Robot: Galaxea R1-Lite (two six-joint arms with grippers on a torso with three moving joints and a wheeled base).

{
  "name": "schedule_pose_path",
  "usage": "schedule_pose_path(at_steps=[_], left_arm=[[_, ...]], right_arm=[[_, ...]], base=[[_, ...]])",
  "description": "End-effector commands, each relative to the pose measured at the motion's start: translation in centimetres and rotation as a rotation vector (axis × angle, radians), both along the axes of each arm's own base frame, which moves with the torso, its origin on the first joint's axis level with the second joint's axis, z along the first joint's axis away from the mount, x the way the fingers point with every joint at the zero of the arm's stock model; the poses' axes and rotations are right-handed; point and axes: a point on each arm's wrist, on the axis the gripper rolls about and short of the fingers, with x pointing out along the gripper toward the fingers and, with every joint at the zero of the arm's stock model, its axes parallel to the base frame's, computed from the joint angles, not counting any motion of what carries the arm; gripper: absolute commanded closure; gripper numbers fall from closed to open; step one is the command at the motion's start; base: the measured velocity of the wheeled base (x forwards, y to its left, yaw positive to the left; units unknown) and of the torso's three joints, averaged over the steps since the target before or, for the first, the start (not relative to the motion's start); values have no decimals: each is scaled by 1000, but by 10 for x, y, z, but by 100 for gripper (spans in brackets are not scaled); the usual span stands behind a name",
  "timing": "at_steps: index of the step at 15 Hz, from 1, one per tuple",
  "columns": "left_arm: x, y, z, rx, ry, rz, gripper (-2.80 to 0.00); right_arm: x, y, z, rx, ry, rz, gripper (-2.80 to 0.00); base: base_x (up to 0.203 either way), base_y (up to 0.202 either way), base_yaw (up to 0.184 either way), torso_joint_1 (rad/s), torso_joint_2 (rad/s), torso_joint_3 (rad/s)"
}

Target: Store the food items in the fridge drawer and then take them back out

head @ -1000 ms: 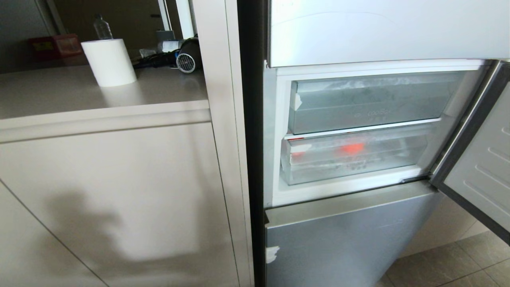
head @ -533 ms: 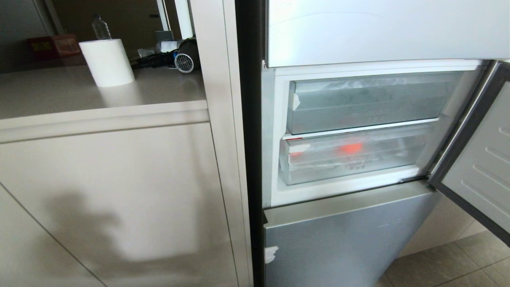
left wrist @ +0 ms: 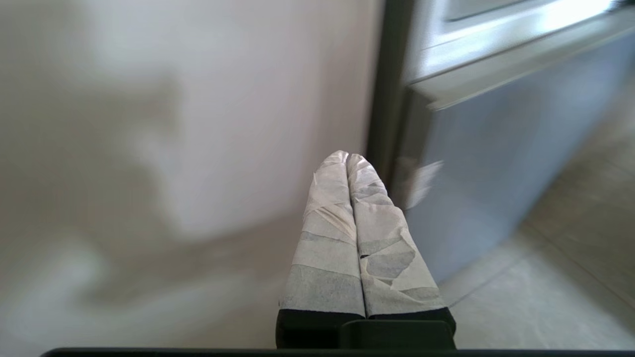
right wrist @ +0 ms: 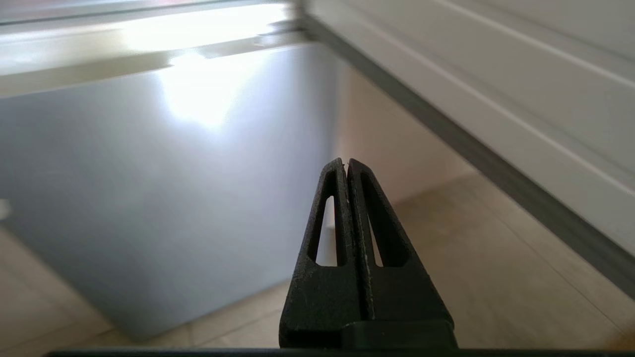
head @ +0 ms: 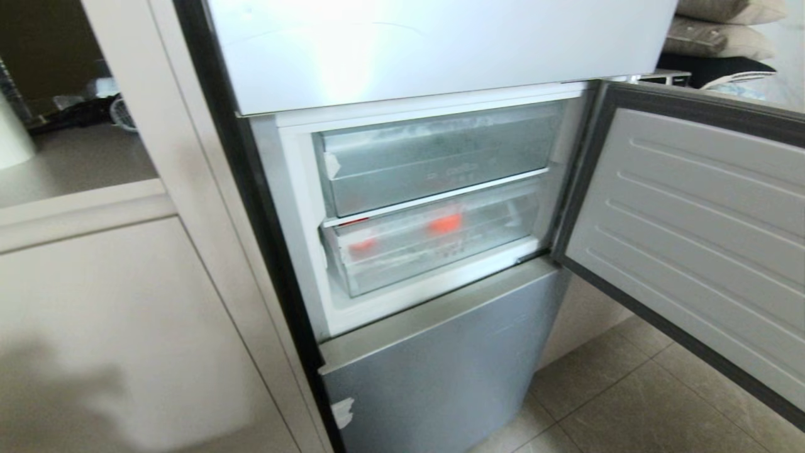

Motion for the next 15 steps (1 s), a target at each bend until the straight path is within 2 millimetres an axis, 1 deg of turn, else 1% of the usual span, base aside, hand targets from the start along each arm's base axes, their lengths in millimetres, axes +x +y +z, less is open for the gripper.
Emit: schedule_pose_path(at_steps=[1, 10, 12, 15], left_arm=[[0, 0, 0, 0, -1, 1, 0], [0, 0, 0, 0, -1, 1, 0], [0, 0, 0, 0, 0, 1, 0], [0, 0, 0, 0, -1, 1, 0]], right_arm=[[0, 0, 0, 0, 1, 0, 0], [0, 0, 0, 1, 1, 0, 0], [0, 0, 0, 1, 2, 0, 0], [0, 0, 0, 1, 3, 0, 0]], base=[[0, 10, -174, 2, -4, 1], [0, 6, -171, 2, 2, 5], [0, 8, -89, 2, 2, 4], [0, 0, 0, 0, 0, 0]])
